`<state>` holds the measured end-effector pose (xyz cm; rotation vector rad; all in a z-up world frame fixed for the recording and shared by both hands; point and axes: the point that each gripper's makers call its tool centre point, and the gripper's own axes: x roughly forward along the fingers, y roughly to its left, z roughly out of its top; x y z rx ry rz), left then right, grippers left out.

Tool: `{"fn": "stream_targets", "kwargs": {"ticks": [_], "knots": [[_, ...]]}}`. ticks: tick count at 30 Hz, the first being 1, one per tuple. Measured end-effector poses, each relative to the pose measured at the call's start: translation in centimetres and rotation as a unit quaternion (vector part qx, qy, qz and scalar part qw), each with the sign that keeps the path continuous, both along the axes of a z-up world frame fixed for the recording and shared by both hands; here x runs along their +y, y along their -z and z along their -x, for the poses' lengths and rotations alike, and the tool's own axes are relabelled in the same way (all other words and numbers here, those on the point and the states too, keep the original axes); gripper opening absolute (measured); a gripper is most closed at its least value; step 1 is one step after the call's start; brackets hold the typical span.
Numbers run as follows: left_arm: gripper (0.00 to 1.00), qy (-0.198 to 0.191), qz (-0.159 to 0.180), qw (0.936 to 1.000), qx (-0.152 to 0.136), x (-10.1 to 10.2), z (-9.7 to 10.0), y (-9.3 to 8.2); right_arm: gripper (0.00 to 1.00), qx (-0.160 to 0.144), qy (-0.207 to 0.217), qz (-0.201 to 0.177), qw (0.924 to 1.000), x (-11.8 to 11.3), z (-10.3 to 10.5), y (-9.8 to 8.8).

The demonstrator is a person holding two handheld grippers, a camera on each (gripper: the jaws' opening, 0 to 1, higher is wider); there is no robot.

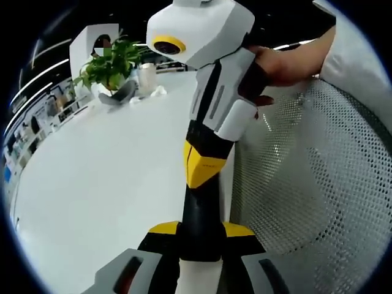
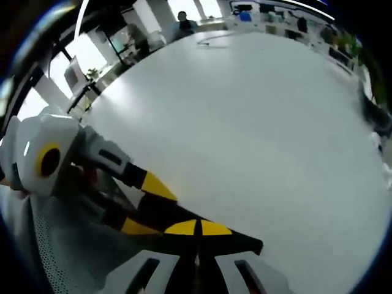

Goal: Press the specified remote control buttons in sequence, fully releasing each button before pressing the next.

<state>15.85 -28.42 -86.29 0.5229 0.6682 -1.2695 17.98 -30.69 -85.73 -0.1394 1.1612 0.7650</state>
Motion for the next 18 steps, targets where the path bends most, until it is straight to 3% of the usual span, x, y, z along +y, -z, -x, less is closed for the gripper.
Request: {"fn": "stream_targets", "kwargs": {"ticks": [5,11,18], "knots": [[0.24,-0.001,0.0,1.0,0.0,0.0,-0.02,-0.01,0.0,0.014,0.013,-0.008,0.9998,-0.14,-0.08,0.03],[0.24,-0.001,0.001,1.0,0.001,0.02,-0.01,0.0,0.0,-0.014,0.034,-0.04,0.9985,-0.17,0.02,-0.13],[0.24,-0.002,0.002,1.0,0.001,0.04,-0.03,0.02,0.0,0.011,0.055,-0.053,0.997,-0.24,-0.19,-0.09]]}}
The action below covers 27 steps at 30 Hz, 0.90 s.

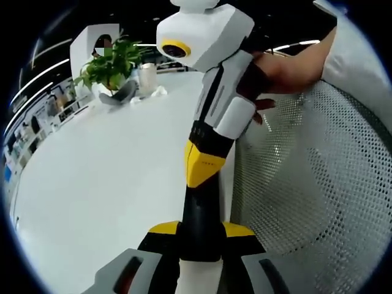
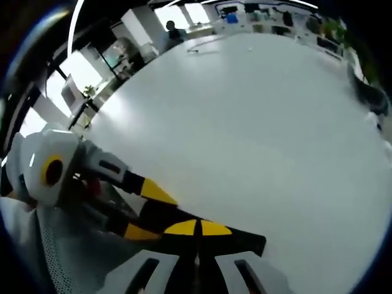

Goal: Press the specified remote control buttons in sequence, fully releasing each button before pressing the next.

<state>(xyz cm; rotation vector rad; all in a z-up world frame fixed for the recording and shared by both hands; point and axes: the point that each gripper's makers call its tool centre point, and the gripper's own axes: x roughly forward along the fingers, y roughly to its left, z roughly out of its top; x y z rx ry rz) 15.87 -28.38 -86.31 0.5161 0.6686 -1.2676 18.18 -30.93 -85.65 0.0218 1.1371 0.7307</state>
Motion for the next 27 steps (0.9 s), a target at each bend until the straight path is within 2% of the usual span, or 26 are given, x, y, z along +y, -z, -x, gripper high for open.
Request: {"fn": "stream_targets", "kwargs": {"ticks": [4,7,9,27], "knots": [[0.24,0.001,0.0,1.0,0.0,0.0,0.0,0.0,0.0,0.024,0.023,-0.004,0.9995,-0.3,-0.1,-0.1],[0.24,0.001,0.001,1.0,0.0,0.0,0.0,0.0,0.0,0.025,0.039,0.003,0.9989,-1.1,-0.3,-0.1],[0.24,0.001,0.002,1.0,0.0,0.0,0.0,0.0,0.0,0.036,0.051,-0.009,0.998,-1.2,-0.3,-0.2],[0.24,-0.001,0.004,1.0,0.0,0.0,-0.1,0.0,0.0,0.075,0.047,-0.036,0.9955,-0.3,0.9,-0.8]]}}
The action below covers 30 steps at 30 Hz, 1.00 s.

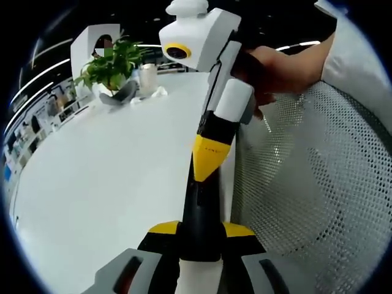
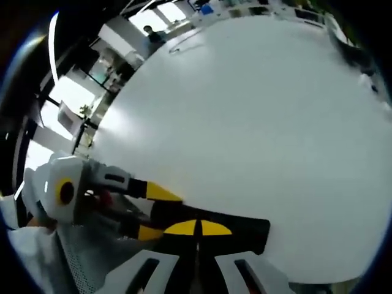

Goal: Press the specified remote control buttons in sequence, fully releasing each button before pressing the next.

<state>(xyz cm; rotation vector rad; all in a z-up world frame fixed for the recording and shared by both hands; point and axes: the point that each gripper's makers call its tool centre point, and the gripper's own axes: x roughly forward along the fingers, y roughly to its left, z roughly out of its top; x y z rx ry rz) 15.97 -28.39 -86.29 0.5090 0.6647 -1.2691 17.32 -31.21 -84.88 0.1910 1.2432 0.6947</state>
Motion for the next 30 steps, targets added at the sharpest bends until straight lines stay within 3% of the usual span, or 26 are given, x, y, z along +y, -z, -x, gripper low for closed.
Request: {"fn": "stream_targets", "kwargs": {"ticks": [13,20,30], "knots": [[0.24,-0.001,0.001,1.0,0.001,-0.02,0.0,0.01,0.0,0.001,-0.017,0.009,0.9998,0.08,0.4,0.47],[0.24,-0.009,0.007,0.9999,0.011,-0.02,0.0,-0.02,0.0,-0.019,-0.031,0.023,0.9991,0.2,0.4,0.61],[0.24,-0.008,0.003,1.0,0.003,0.04,-0.05,0.0,0.0,-0.017,-0.021,0.01,0.9996,0.19,0.2,0.67]]}}
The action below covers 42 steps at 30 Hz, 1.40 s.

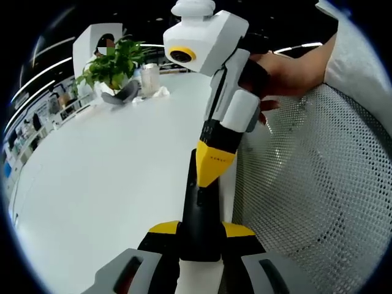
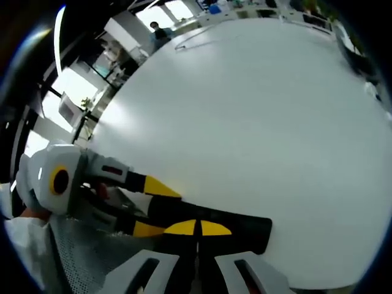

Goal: Press the specified remote control buttons in sequence, fully releasing each button before pressing the next.

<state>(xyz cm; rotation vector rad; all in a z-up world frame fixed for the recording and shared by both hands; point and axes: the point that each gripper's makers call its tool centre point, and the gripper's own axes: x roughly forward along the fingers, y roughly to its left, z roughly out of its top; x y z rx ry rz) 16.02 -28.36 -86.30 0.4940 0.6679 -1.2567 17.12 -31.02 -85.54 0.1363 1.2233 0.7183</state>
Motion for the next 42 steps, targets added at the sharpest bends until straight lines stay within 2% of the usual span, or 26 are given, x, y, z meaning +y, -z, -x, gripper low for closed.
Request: {"fn": "stream_targets", "kwargs": {"ticks": [7,10,13,17,23,32,42], "knots": [[0.24,0.0,-0.001,1.0,-0.002,0.0,0.0,0.0,0.0,0.023,0.022,-0.015,0.9994,-0.1,-0.1,-0.2],[0.24,0.001,-0.001,1.0,-0.002,0.0,0.0,0.0,0.0,0.028,0.029,-0.009,0.9992,-0.3,-0.1,-0.2],[0.24,0.002,-0.002,1.0,-0.004,0.1,0.0,0.0,0.0,0.017,0.036,0.005,0.9992,-0.9,-0.5,-0.2],[0.24,0.002,-0.002,1.0,-0.004,0.0,0.0,0.0,0.0,0.027,0.048,0.004,0.9985,-1.3,-0.4,-0.2],[0.24,0.003,-0.002,1.0,-0.004,0.0,-0.1,0.0,0.0,0.029,0.041,0.011,0.9987,-1.3,-0.2,-0.2],[0.24,0.002,-0.002,1.0,-0.004,0.0,-0.1,0.0,0.0,0.052,0.034,0.009,0.998,-1.1,0.5,0.0],[0.24,0.001,-0.001,1.0,-0.002,0.0,-0.1,0.0,0.0,0.057,0.019,0.001,0.9982,-0.5,0.8,-0.2]]}}
